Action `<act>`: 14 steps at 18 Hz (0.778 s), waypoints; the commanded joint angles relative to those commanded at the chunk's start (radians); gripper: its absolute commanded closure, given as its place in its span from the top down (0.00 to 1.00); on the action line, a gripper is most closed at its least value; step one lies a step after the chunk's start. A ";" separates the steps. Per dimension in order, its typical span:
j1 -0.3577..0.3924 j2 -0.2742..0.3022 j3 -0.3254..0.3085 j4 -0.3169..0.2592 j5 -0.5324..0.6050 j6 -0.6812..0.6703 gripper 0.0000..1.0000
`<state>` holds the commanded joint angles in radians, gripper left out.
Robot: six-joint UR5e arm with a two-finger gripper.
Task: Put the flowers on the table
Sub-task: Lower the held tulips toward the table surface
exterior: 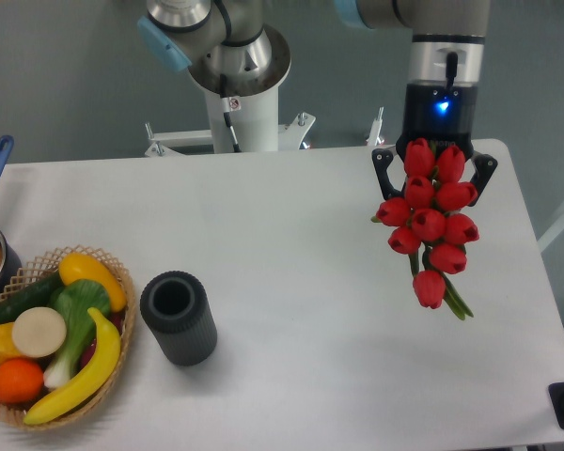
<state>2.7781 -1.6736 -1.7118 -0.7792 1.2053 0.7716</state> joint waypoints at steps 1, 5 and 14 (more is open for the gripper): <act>0.000 -0.002 -0.017 -0.002 0.049 0.003 0.47; -0.014 -0.017 -0.083 -0.005 0.145 0.041 0.47; -0.120 -0.107 -0.114 -0.009 0.304 0.051 0.47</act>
<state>2.6584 -1.7809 -1.8254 -0.7885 1.5094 0.8222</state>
